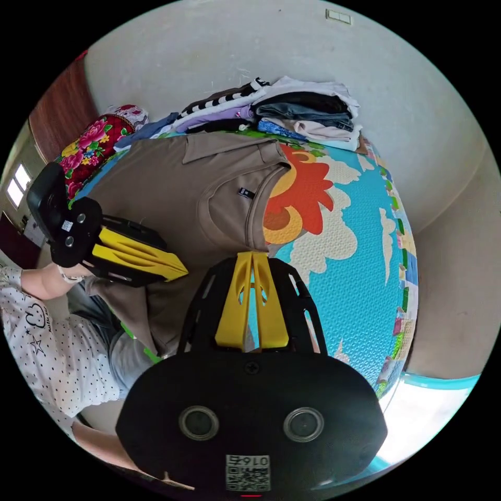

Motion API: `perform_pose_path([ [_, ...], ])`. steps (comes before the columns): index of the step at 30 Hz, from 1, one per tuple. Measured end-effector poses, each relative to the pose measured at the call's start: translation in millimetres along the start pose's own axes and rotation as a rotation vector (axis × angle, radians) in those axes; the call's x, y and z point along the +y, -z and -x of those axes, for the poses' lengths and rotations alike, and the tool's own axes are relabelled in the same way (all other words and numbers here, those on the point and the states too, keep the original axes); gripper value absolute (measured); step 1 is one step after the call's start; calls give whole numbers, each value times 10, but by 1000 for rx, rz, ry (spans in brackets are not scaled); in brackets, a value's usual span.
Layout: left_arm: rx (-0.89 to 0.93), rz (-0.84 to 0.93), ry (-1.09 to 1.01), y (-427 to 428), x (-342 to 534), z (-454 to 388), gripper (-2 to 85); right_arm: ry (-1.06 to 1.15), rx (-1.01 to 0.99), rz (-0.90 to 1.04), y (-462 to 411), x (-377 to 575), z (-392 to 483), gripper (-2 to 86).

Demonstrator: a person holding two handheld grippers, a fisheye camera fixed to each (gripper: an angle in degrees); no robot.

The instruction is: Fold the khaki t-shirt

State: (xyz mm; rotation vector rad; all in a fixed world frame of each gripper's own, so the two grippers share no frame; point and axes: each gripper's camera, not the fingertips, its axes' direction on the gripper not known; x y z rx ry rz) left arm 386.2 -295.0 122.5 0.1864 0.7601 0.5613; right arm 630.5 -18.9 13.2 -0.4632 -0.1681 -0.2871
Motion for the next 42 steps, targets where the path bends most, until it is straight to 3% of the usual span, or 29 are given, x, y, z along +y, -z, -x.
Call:
perform_pose_path([
  [2,-13,-2,-6,5,91,0,-10,-3,71,-152,206,-181,-7,-5],
  [6,-12,-3,-6,20,322,52,-10,38,95,-276,162,-674,110,-5],
  [14,49,-6,24,56,825,260,-10,134,277,65,-965,-1551,301,-6],
  [15,55,-7,27,64,911,289,-10,134,277,35,-958,-1534,295,-6],
  [22,87,-5,44,117,1414,457,-8,-99,-57,-31,-773,-1266,-197,-6],
  [24,141,-1,67,169,1607,577,-6,-128,-28,-82,-628,-1169,-198,-5],
  [28,179,-119,160,670,2118,832,20,-99,36,-388,65,-760,213,-5],
  [31,32,-222,235,1352,2953,1032,51,-53,59,-437,486,-359,716,-4],
  [37,-221,-315,707,2500,5617,1306,74,195,109,-603,866,729,1944,-1],
  [39,-353,-289,915,2782,6634,1183,80,193,81,-625,871,983,2244,3],
  [42,-384,-210,1120,2933,7631,1071,96,166,-17,-689,808,1344,2671,11],
])
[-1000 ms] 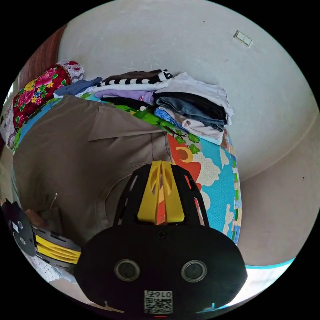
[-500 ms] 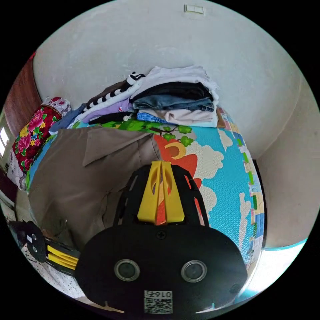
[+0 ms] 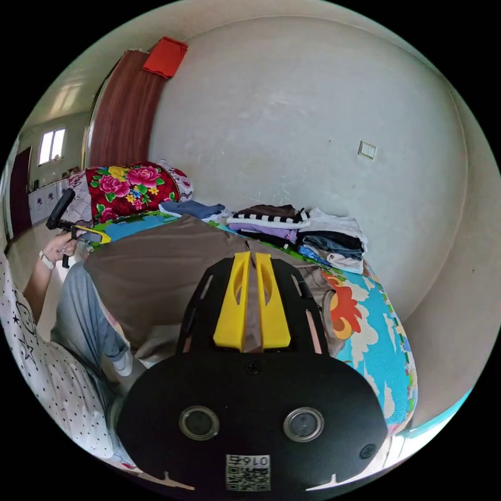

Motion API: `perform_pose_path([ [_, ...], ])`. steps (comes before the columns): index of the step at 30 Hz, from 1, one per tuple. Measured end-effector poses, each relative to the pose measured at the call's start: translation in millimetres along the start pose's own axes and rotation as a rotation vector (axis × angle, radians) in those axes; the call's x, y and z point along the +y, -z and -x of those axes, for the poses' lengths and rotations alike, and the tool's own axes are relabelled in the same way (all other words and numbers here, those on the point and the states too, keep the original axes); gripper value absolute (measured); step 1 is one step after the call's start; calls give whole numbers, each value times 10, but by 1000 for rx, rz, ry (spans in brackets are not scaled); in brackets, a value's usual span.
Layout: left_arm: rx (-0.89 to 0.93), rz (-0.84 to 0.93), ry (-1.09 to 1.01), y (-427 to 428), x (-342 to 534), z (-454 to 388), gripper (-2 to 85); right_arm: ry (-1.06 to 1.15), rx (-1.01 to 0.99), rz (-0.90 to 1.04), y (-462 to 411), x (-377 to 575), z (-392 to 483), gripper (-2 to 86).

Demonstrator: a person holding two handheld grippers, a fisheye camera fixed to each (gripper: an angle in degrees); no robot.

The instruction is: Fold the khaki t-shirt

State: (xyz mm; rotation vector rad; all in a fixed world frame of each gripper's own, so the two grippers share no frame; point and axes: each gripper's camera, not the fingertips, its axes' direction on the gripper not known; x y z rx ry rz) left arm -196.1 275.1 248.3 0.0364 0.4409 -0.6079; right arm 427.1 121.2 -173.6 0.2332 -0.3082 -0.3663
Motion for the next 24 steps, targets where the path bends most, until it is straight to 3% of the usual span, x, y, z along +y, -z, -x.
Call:
perform_pose_path([
  [6,100,50,12,45,413,860,110,-95,-66,-84,30,398,728,32],
  [10,71,50,-5,47,490,1215,107,-38,-148,-4,58,460,971,58],
  [12,201,84,-11,-53,537,1496,100,-69,-123,-40,175,557,1031,65],
  [15,254,117,19,-161,626,1842,92,-148,-103,-101,337,753,1085,59],
  [21,495,36,23,-166,771,2403,73,-141,-27,-65,481,966,1382,53],
  [24,452,67,52,-186,847,2672,67,-110,6,-35,458,1034,1622,54],
])
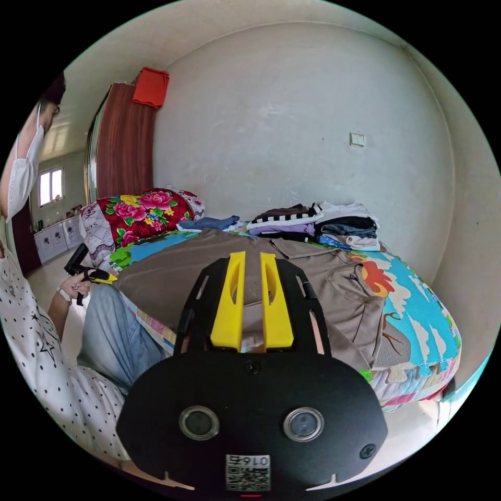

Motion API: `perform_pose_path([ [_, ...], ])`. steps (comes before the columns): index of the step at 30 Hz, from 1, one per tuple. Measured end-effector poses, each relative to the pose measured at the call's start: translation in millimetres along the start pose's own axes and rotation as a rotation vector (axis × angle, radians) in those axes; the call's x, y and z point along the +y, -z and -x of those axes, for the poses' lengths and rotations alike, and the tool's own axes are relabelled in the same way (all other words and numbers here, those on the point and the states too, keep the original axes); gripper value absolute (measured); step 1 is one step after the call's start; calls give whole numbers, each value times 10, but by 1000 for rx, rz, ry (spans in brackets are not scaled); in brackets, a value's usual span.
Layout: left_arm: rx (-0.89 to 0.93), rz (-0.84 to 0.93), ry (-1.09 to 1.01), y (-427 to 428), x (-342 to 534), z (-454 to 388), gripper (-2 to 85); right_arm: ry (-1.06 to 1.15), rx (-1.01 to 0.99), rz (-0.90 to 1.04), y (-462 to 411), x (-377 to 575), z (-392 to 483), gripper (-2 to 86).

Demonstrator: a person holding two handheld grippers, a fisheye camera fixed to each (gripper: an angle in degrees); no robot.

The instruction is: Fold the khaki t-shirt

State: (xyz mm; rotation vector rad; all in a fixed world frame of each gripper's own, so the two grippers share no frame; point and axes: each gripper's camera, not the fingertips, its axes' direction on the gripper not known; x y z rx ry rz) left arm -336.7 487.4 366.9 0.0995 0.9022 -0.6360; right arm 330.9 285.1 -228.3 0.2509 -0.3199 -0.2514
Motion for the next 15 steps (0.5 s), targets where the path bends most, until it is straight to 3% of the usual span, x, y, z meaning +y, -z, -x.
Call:
perform_pose_path([
  [8,-7,27,10,179,94,466,63,78,-3,37,-123,324,691,56],
  [15,-43,16,-64,358,124,582,-3,66,-11,35,-195,542,1173,54],
])
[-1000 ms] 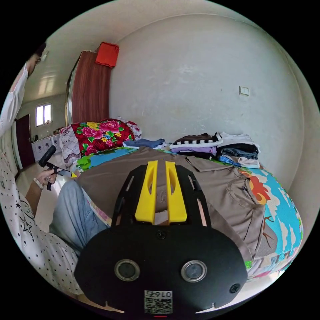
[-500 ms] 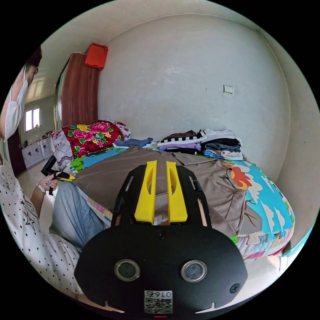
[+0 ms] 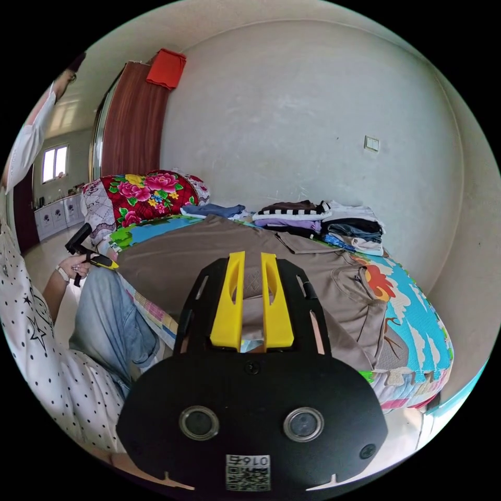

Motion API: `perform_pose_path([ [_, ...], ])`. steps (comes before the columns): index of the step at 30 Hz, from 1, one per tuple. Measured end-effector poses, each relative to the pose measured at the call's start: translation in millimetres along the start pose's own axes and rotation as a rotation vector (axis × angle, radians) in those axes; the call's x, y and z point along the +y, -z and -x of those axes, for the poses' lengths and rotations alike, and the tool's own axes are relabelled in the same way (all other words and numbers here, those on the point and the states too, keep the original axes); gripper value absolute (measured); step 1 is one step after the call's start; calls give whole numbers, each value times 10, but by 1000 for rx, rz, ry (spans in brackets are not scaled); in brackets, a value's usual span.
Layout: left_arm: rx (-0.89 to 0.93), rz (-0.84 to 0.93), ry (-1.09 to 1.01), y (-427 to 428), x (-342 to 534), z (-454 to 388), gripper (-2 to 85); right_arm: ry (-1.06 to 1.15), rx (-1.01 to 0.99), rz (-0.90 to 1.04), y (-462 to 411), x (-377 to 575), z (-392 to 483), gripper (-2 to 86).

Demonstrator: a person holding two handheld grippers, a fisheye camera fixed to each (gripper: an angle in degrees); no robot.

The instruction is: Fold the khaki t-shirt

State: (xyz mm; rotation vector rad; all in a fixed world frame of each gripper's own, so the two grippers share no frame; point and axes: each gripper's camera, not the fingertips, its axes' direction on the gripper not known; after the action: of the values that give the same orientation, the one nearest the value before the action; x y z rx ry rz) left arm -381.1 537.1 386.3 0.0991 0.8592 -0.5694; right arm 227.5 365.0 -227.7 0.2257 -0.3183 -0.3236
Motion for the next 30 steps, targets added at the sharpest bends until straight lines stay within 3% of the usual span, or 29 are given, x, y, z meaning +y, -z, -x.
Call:
perform_pose_path([
  [9,62,-80,-166,407,-109,-172,-10,124,-190,57,-545,64,1191,45],
  [15,72,84,-258,472,-450,-179,-10,396,-338,-13,-1115,32,3137,110],
  [22,99,324,-195,497,-795,-9,-10,786,-79,-117,-1575,457,5234,115],
  [26,148,343,-146,484,-924,44,-10,877,11,-133,-1793,663,5843,110],
  [30,159,323,-143,474,-961,47,-9,804,152,-193,-1958,704,6101,64],
])
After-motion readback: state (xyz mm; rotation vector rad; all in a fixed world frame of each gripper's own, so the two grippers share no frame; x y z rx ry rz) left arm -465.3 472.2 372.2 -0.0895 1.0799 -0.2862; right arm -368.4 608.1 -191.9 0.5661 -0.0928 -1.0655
